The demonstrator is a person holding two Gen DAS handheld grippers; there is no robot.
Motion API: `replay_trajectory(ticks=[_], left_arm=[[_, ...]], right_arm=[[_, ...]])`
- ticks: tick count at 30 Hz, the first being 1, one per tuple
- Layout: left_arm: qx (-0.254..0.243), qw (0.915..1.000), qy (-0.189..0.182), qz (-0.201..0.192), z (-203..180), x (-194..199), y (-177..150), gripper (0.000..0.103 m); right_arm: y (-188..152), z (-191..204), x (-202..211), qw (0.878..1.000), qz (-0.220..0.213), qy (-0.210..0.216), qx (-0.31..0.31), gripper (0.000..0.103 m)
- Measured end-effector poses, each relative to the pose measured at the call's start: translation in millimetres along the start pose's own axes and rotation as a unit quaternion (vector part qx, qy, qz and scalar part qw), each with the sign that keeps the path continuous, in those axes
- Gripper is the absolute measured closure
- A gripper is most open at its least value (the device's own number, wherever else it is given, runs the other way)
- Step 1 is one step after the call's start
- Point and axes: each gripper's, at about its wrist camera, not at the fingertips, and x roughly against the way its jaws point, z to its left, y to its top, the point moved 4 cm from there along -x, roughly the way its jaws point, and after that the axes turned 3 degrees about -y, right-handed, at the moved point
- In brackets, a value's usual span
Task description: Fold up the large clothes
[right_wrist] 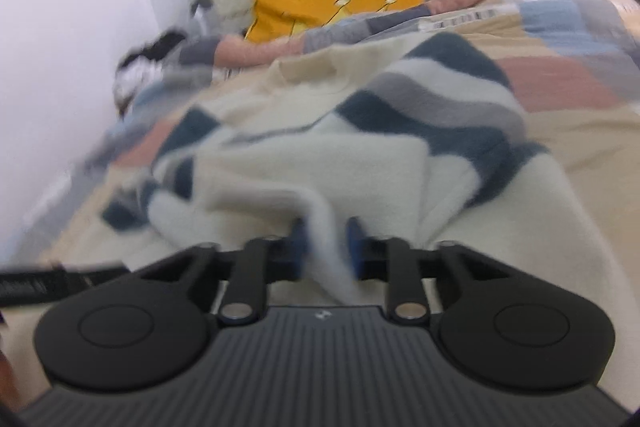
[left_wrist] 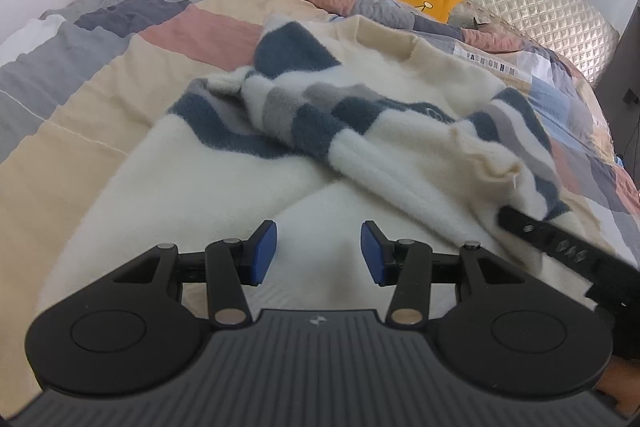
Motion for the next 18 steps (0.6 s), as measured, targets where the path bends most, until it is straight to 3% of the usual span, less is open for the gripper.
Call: replay_trajectory(ticks=[4,11,15,18], left_arm=[[0.001,1.0,0.001,0.003,-1,-2,-2,0.051],[0.002,1.0,-0.002,0.003,0,1,-3,0.051],[0.012,0.9999,-0.005,0.008,4,-1,-4,0.051],[0.004,0.9998,0.007,0.016,5,-6,-6,0.051]], right_arm=[[2,-18,14,0.997,-0.027,-0.016,-0.074,0.084],[-8,-46,36,0.982,-0.051,-0.081,-0.16,0.084],[-13,-62,44,0.973,-0.047,-0.09,-0.208,0.084],[-15,-67,37,0.973,-0.026,-0.113,-0.2,0.083]])
